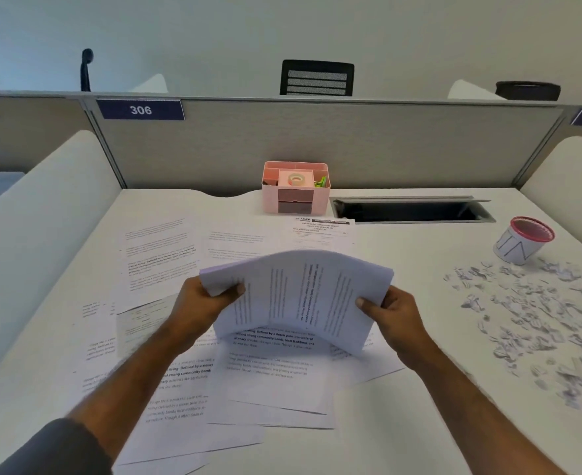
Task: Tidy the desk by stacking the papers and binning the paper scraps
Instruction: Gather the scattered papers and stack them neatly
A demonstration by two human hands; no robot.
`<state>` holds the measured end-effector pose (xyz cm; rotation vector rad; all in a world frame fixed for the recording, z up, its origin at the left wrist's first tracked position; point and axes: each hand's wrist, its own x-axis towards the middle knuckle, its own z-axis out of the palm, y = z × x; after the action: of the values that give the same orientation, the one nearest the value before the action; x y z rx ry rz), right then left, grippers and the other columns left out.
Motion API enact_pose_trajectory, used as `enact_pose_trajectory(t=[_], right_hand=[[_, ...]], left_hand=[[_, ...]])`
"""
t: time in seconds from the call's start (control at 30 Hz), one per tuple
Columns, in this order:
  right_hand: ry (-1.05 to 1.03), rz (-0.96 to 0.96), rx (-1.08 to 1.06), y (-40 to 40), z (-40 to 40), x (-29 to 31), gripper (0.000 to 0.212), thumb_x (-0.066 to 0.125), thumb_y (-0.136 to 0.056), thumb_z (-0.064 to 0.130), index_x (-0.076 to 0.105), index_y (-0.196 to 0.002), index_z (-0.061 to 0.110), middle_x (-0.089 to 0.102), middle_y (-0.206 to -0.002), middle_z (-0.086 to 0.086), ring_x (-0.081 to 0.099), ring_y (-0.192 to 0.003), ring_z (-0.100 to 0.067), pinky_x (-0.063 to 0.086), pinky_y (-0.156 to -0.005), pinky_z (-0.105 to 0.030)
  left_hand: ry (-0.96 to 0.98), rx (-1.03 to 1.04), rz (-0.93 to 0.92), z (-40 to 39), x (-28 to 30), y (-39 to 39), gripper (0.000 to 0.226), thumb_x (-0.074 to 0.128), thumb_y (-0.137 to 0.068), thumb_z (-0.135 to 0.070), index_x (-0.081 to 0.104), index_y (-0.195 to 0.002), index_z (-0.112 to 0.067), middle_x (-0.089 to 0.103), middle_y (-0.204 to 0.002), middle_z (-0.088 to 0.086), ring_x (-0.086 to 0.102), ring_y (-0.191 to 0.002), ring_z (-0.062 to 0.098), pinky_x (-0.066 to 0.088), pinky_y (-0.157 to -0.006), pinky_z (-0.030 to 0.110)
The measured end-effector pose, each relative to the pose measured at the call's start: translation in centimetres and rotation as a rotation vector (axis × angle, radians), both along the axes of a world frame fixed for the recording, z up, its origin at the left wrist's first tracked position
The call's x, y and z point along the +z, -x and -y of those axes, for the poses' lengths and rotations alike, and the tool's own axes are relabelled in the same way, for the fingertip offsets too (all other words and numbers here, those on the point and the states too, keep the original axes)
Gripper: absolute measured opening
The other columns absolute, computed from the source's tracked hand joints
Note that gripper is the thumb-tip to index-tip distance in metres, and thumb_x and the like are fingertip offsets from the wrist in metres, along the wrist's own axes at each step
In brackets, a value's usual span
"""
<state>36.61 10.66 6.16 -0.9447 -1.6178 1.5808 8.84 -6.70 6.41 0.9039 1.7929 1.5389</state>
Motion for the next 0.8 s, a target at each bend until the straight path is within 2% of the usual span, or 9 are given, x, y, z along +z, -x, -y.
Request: enact_pose_trajectory(t=[0.17, 0.27, 0.33, 0.4, 0.47, 0.57, 0.7, 0.77, 0.8], right_hand=[[0.027, 0.064, -0.02, 0.1, 0.2, -0.6, 0.012, 0.066, -0.089, 0.011, 0.069, -0.092, 0.022, 0.076, -0.084, 0.011, 0.073, -0.078, -0.01, 0.056, -0.058, -0.019], [0.081, 0.054, -0.018, 0.4, 0.0, -0.1, 0.009, 0.065, -0.09, 0.01, 0.07, -0.095, 0.016, 0.077, -0.088, 0.003, 0.074, -0.08, -0.017, 0.058, -0.063, -0.026], [0.168, 0.046, -0.041, 0.6, -0.2, 0.0, 0.01, 0.065, -0.09, 0.009, 0.07, -0.098, 0.013, 0.077, -0.093, -0.003, 0.074, -0.083, -0.023, 0.059, -0.069, -0.035], [0.285, 0.016, -0.062, 0.5, -0.1, -0.3, 0.012, 0.063, -0.09, 0.006, 0.068, -0.101, 0.01, 0.076, -0.097, -0.008, 0.073, -0.085, -0.026, 0.058, -0.07, -0.037], [0.422, -0.052, -0.08, 0.4, 0.4, -0.9, 0.016, 0.06, -0.091, 0.001, 0.066, -0.105, 0.008, 0.075, -0.101, -0.009, 0.072, -0.088, -0.027, 0.057, -0.069, -0.038], [0.597, -0.204, -0.143, 0.6, 1.4, -2.1, 0.024, 0.052, -0.094, -0.002, 0.062, -0.111, 0.012, 0.072, -0.105, -0.007, 0.067, -0.093, -0.026, 0.056, -0.071, -0.039], [0.734, -0.393, -0.233, 1.5, 3.0, -3.0, 0.03, 0.048, -0.095, -0.005, 0.062, -0.114, 0.014, 0.071, -0.109, -0.005, 0.066, -0.098, -0.024, 0.062, -0.068, -0.035], [0.782, -0.455, -0.26, 2.2, 3.8, -3.2, 0.031, 0.049, -0.095, -0.006, 0.063, -0.114, 0.013, 0.071, -0.109, -0.006, 0.066, -0.099, -0.025, 0.062, -0.069, -0.036], [0.799, -0.477, -0.265, 2.5, 4.3, -3.2, 0.031, 0.049, -0.094, -0.005, 0.063, -0.115, 0.014, 0.072, -0.109, -0.006, 0.066, -0.098, -0.025, 0.062, -0.069, -0.037]], left_hand=[[0.085, 0.106, -0.035, -1.0, -0.2, 0.2, 0.013, 0.081, -0.082, -0.023, 0.075, -0.093, -0.028, 0.078, -0.088, -0.007, 0.075, -0.084, 0.017, 0.062, -0.069, 0.033], [0.07, 0.19, -0.056, -1.7, 0.8, 0.6, 0.015, 0.081, -0.083, -0.025, 0.072, -0.095, -0.028, 0.076, -0.088, -0.01, 0.074, -0.086, 0.019, 0.061, -0.068, 0.031], [0.087, 0.215, -0.116, -2.1, 1.3, 0.2, 0.039, 0.08, -0.084, -0.026, 0.063, -0.119, -0.026, 0.072, -0.109, -0.01, 0.07, -0.1, 0.017, 0.062, -0.082, 0.038], [0.193, 0.276, -0.18, -2.4, 1.3, -0.1, 0.079, 0.08, -0.083, -0.032, 0.038, -0.149, -0.021, 0.055, -0.143, 0.0, 0.055, -0.129, 0.025, 0.049, -0.104, 0.053], [0.243, 0.346, -0.166, -2.2, 1.1, -0.4, 0.102, 0.081, -0.081, -0.039, 0.017, -0.158, -0.02, 0.035, -0.16, 0.002, 0.035, -0.146, 0.027, 0.036, -0.114, 0.056], [0.226, 0.374, -0.05, -1.6, 0.5, -2.1, 0.106, 0.08, -0.08, -0.043, 0.013, -0.159, -0.02, 0.029, -0.163, 0.003, 0.03, -0.148, 0.026, 0.033, -0.117, 0.052], [0.282, 0.257, 0.261, -1.2, -0.4, -5.7, 0.1, 0.074, -0.081, -0.052, 0.02, -0.157, -0.016, 0.037, -0.158, 0.01, 0.042, -0.14, 0.032, 0.036, -0.114, 0.053], [0.274, 0.135, 0.458, -1.3, -0.5, -7.0, 0.091, 0.07, -0.078, -0.056, 0.037, -0.15, -0.012, 0.054, -0.147, 0.011, 0.057, -0.127, 0.033, 0.043, -0.11, 0.052], [0.239, 0.07, 0.525, -1.4, -0.4, -7.6, 0.077, 0.068, -0.079, -0.054, 0.049, -0.141, -0.013, 0.063, -0.137, 0.008, 0.065, -0.118, 0.03, 0.049, -0.106, 0.05]])
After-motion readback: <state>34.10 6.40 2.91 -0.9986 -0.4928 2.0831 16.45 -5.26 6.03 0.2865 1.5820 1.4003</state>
